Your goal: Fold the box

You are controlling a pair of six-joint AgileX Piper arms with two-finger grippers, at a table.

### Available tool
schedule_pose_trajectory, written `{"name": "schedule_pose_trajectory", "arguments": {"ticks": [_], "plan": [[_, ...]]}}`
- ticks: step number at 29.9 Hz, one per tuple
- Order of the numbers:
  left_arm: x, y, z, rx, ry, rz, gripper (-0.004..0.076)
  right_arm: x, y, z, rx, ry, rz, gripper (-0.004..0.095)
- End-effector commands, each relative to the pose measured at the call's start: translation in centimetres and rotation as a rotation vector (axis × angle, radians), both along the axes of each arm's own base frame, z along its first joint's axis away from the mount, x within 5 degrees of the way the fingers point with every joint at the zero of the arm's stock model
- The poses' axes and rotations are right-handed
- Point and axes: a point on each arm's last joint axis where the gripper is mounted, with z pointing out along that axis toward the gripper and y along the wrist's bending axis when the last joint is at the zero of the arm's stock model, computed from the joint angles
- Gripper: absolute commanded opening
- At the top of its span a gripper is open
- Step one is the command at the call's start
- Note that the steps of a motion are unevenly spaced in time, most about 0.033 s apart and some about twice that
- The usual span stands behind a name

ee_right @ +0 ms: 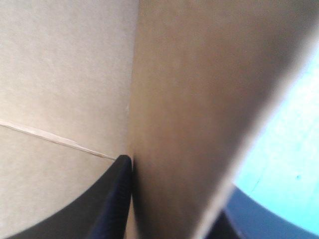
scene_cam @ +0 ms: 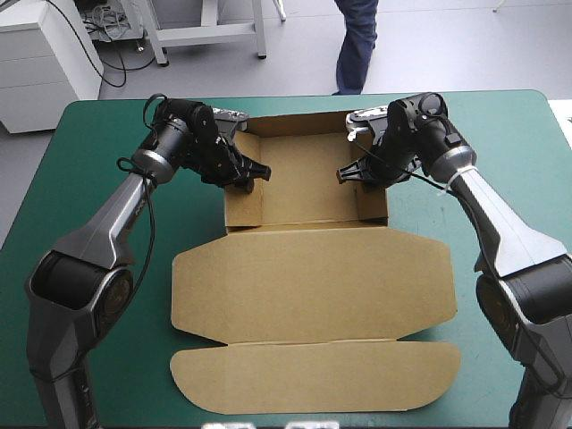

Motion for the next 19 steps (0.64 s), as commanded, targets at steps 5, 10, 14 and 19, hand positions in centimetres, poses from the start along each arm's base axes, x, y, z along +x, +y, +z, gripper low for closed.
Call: {"name": "schedule_pose_trajectory", "arguments": {"ticks": [5,10,14,19], "plan": [[-2.0,-0.3,1.3,0.027,0.014,-0.037,0.0347,-1.4,-0.2,3.3,0.036,-0.076,0.017,0.0354],[-2.1,-0.4,1.3,0.054,0.001,-0.044,0.0347,-1.2,-0.4,3.1,0.012,-0.082,0.014,0.0354],[-1.9,-0.3,1.3,0.058,-0.014,-0.042,0.0347,-0.8,-0.3,2.4,-0.003,-0.069,0.014,0.0354],[-1.6,-0.2,1.3,0.079,-0.045,-0.039,0.0348,-0.7,0.1,2.0,0.024,-0.052,0.056,0.0430]]}}
